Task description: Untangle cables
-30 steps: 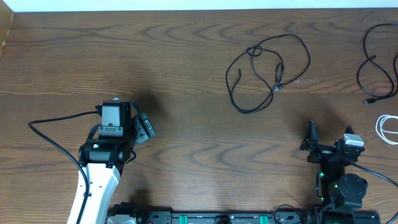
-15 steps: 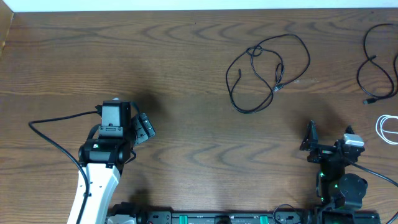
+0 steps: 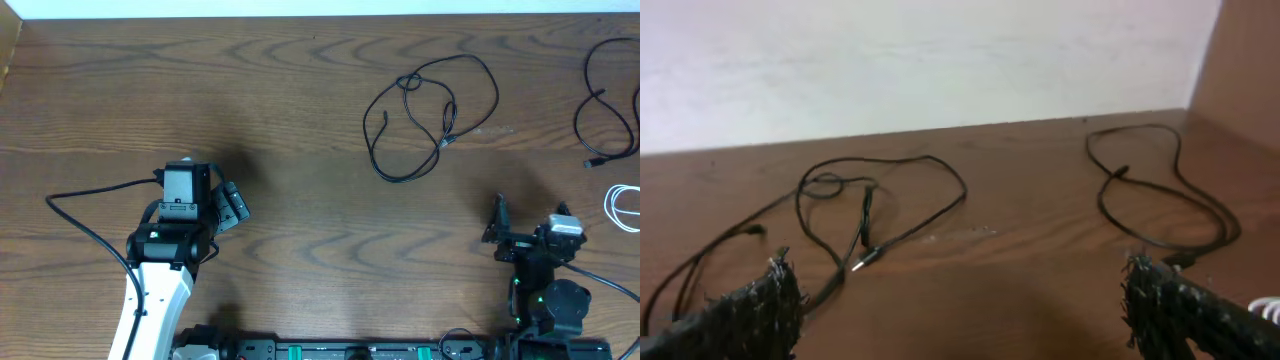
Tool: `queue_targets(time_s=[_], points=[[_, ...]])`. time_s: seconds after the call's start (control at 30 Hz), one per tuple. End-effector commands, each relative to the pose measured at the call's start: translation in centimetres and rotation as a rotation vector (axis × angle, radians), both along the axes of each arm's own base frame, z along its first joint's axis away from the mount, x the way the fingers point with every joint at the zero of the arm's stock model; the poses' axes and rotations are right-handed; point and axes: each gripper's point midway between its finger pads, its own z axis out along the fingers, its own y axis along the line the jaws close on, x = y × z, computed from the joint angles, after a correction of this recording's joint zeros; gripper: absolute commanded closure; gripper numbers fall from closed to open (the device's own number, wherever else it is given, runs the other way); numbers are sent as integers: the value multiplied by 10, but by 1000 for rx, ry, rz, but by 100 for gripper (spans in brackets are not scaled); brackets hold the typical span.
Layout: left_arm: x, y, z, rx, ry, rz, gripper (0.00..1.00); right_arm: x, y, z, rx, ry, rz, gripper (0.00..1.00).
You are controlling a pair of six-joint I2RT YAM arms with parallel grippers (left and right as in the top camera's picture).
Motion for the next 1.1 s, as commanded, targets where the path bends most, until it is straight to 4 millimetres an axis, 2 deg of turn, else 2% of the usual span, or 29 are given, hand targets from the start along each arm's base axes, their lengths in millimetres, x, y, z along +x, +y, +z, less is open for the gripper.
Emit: queue_targets(time_s=[0.0,0.2,0.43,1.07], points=[[1,3,1,11,-2,6,6,0,7,0,-134,11,41,1],[1,3,1,11,-2,6,7,1,14,0,-132,10,70,1],[1,3,1,11,-2,6,6,1,14,0,-61,4,63,1],[1,3,1,11,-2,6,6,1,14,1,-62,0,64,1]])
